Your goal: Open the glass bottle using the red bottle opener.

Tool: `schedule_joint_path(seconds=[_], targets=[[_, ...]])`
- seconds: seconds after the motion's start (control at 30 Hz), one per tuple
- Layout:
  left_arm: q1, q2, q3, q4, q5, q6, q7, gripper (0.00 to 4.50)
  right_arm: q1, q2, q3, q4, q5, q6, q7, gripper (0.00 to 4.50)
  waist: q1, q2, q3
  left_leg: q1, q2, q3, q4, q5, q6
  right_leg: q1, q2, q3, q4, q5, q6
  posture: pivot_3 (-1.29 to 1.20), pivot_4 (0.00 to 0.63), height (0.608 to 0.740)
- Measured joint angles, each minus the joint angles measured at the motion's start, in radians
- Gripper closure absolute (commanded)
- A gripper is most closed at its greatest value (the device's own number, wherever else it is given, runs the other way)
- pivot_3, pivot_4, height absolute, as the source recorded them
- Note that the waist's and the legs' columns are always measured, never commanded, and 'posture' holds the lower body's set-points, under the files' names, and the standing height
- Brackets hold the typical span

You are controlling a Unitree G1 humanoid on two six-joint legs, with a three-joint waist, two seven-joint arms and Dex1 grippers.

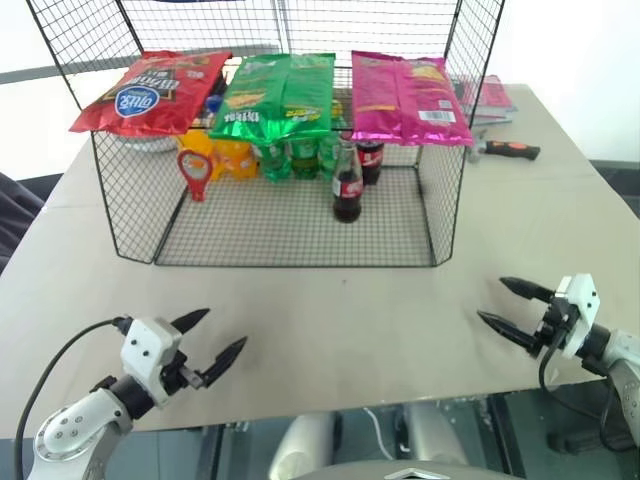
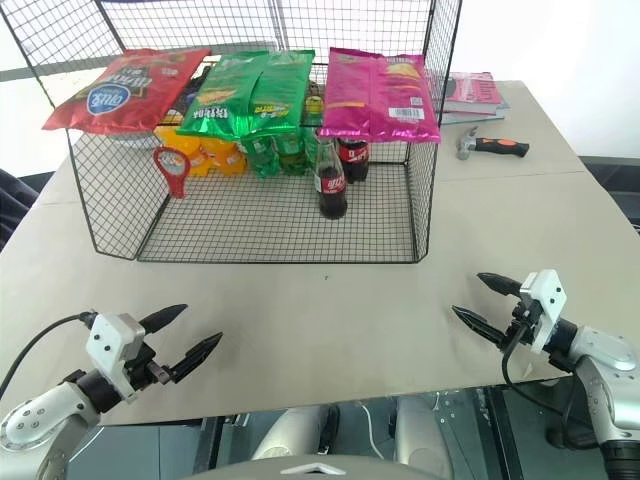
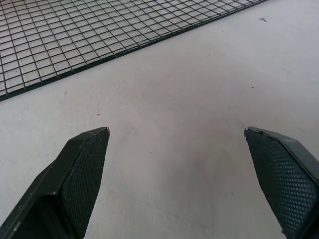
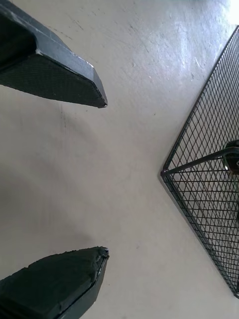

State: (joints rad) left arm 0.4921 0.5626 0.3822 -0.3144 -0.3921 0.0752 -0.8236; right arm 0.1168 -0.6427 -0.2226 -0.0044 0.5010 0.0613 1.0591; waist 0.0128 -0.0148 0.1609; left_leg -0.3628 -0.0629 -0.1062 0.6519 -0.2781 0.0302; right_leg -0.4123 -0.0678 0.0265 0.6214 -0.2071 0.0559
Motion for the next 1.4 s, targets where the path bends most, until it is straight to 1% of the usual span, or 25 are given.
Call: schedule_joint_path(seconds=[0.5, 0.7, 0.83, 0.97, 1.1, 1.23, 1.37, 1.4], targets=[[-0.001, 0.000, -0.001, 0.010, 0.001, -0.015, -0.023, 0.00, -0.003, 0.014, 0.012, -0.029, -0.005, 0.003, 0.000, 0.03, 0.000, 0.000, 0.000, 0.000, 0.000, 0.000, 0.000, 0.000, 0.000, 0.000, 0.000, 0.000, 0.000, 0.000, 0.000, 0.00, 0.150, 0.740], [-0.019, 0.000, -0.001, 0.014, 0.001, -0.015, -0.024, 0.00, 0.005, 0.037, 0.027, -0.097, -0.004, 0.031, -0.022, 0.03, 0.000, 0.000, 0.000, 0.000, 0.000, 0.000, 0.000, 0.000, 0.000, 0.000, 0.000, 0.000, 0.000, 0.000, 0.000, 0.00, 0.150, 0.740], [-0.051, 0.000, -0.001, 0.031, 0.001, -0.018, -0.020, 0.00, 0.013, 0.073, 0.056, -0.187, 0.015, 0.080, -0.060, 0.03, 0.000, 0.000, 0.000, 0.000, 0.000, 0.000, 0.000, 0.000, 0.000, 0.000, 0.000, 0.000, 0.000, 0.000, 0.000, 0.00, 0.150, 0.740], [-0.127, -0.008, 0.003, 0.070, 0.008, -0.035, 0.020, 0.00, 0.003, 0.095, 0.090, -0.302, 0.042, 0.139, -0.109, 0.03, 0.001, 0.000, 0.000, 0.000, 0.000, -0.001, 0.000, 0.000, 0.000, 0.000, 0.000, -0.001, 0.000, 0.001, 0.001, 0.00, 0.150, 0.740], [-0.248, -0.026, 0.007, 0.121, 0.020, -0.056, 0.098, 0.00, -0.054, 0.118, 0.125, -0.394, 0.078, 0.204, -0.168, 0.03, 0.001, 0.000, 0.000, 0.000, 0.000, -0.001, 0.000, 0.000, 0.000, 0.000, 0.001, -0.001, 0.000, 0.003, 0.002, 0.00, 0.150, 0.740], [-0.399, -0.041, 0.008, 0.154, 0.036, -0.052, 0.199, 0.00, -0.158, 0.144, 0.140, -0.447, 0.113, 0.256, -0.233, 0.03, 0.001, 0.000, 0.000, 0.000, -0.001, -0.002, 0.000, 0.000, -0.001, -0.001, 0.003, -0.002, 0.000, 0.004, 0.002, 0.00, 0.150, 0.740], [-0.527, -0.043, 0.008, 0.214, 0.060, -0.036, 0.283, 0.00, -0.208, 0.154, 0.146, -0.465, 0.134, 0.284, -0.265, 0.03, 0.001, -0.001, 0.000, -0.001, -0.002, -0.003, 0.000, 0.001, -0.003, -0.002, 0.004, -0.002, 0.000, 0.004, 0.002, 0.00, 0.150, 0.740], [-0.540, -0.043, 0.007, 0.219, 0.066, -0.036, 0.290, 0.00, -0.212, 0.156, 0.148, -0.467, 0.136, 0.285, -0.267, 0.03, 0.000, -0.001, 0.000, -0.002, -0.002, -0.003, 0.000, 0.002, -0.004, -0.002, 0.004, -0.001, 0.000, 0.004, 0.002, 0.00, 0.150, 0.740]])
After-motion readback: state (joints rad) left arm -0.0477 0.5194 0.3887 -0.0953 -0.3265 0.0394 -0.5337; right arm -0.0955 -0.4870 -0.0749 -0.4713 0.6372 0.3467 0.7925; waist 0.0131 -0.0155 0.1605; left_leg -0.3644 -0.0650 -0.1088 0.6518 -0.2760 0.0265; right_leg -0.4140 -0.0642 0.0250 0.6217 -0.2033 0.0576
